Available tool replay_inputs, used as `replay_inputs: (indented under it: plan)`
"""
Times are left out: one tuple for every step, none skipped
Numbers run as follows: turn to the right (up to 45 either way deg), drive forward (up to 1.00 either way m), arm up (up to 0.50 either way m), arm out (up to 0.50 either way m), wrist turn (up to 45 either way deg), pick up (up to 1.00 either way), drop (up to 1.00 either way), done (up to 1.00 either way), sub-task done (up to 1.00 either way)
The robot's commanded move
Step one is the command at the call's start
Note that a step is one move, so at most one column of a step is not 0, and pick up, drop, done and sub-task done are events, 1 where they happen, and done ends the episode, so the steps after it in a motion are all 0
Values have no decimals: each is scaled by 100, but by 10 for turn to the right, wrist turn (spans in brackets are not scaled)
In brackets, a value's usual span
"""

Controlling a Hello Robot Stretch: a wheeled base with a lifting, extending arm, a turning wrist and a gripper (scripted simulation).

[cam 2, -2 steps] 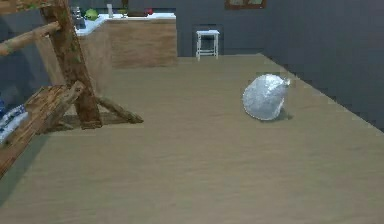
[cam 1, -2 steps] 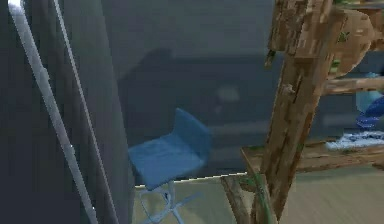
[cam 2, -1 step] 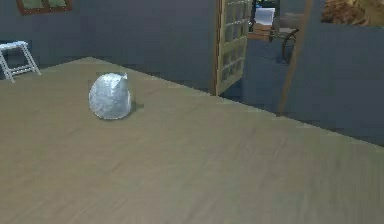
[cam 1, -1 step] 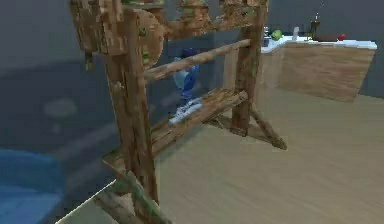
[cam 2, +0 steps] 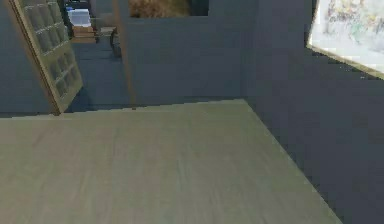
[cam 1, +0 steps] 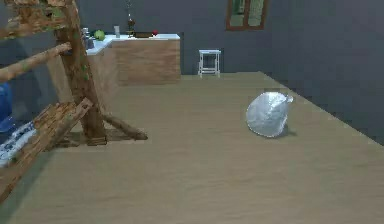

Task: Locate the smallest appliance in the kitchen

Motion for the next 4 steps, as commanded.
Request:
replay_inputs:
  plan:
    - [450, 0, 0, 0, 0, 0, 0, 0, 0]
    - [0, 45, 0, 0, 0, 0, 0, 0, 0]
    - [-450, 0, 0, 0, 0, 0, 0, 0, 0]
    - [-90, 0, 0, 0, 0, 0, 0, 0, 0]
